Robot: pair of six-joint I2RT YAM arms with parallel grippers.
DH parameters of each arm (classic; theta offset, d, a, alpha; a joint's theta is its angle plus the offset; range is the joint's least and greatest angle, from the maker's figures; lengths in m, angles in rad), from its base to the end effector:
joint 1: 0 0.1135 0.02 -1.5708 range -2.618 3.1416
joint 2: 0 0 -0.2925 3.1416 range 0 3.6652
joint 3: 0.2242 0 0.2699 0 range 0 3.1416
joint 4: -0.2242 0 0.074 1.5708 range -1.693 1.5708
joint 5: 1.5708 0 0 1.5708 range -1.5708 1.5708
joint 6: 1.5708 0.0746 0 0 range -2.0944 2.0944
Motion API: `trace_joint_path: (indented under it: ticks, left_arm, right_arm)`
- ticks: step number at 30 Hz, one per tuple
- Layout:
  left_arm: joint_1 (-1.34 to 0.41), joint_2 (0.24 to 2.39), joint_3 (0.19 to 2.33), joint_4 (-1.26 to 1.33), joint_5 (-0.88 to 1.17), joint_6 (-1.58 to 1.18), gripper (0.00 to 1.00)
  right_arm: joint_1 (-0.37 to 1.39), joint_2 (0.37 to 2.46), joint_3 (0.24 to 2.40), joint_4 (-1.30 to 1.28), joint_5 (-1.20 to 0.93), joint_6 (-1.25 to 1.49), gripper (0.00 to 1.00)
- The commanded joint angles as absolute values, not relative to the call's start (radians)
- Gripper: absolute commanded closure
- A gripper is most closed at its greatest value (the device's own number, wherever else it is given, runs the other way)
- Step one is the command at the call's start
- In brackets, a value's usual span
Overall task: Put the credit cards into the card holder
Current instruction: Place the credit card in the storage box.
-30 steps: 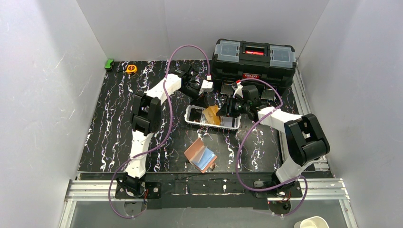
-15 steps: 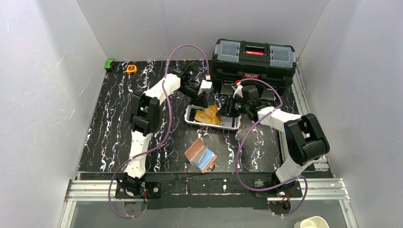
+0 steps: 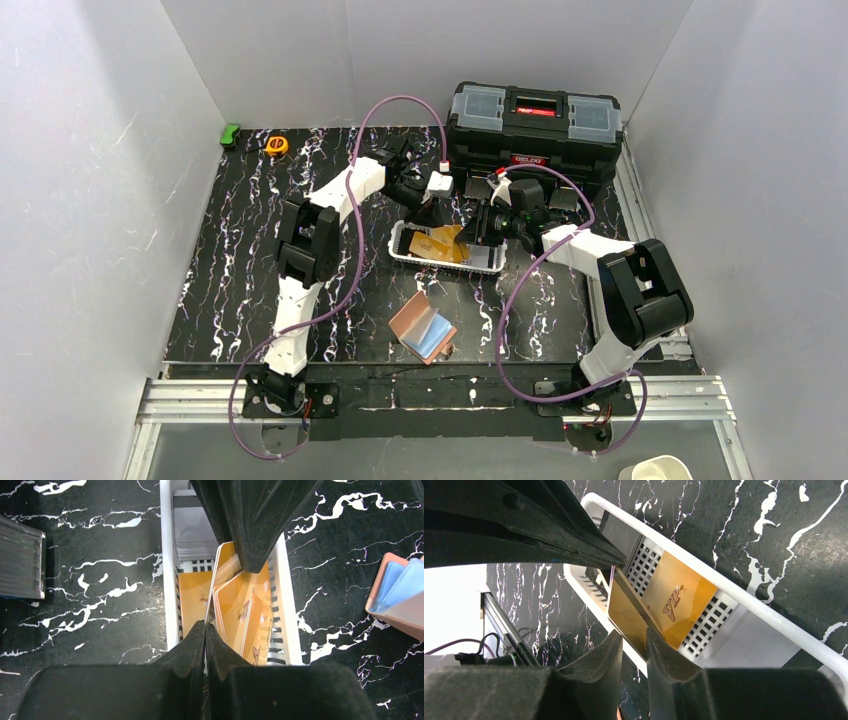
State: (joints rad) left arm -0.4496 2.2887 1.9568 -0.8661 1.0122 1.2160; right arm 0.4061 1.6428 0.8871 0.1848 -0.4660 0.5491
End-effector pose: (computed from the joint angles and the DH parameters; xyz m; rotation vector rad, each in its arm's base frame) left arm 0.4427 -0.2839 0.1991 1.8226 1.3396 -0.9978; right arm 0.3469 0.1857 0.1924 -0.1298 2.2582 1.0359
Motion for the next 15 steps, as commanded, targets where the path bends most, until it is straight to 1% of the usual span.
trace_joint_path:
  ticks: [1,3,6,11,15]
  left_arm:
    - [-0.468,2.190,1.946,-0.866,1.067,1.229,1.00]
    - [-0.469,2.188,1.946,-0.861,1.068,1.226,1.00]
    - [-0.469,2.189,1.946,-0.860,1.066,1.224,1.00]
    - [-0.470,2.182,1.941,-0.852,1.058,1.212,1.00]
    - [-0.468,2.176,1.941,-0.836,1.040,1.188,1.00]
  right_arm:
    - [0.405,1.607,0.923,0.233,-0.488,0.558,0.71]
    - [0.405,1.605,0.922,0.231,-0.490,0.558,0.73]
    - [0.401,1.601,0.917,0.229,-0.495,0.561,0.78]
    - [0.394,1.586,0.904,0.217,-0.492,0.555,0.90]
    - [0.390,1.548,0.903,0.167,-0.455,0.521,0.93]
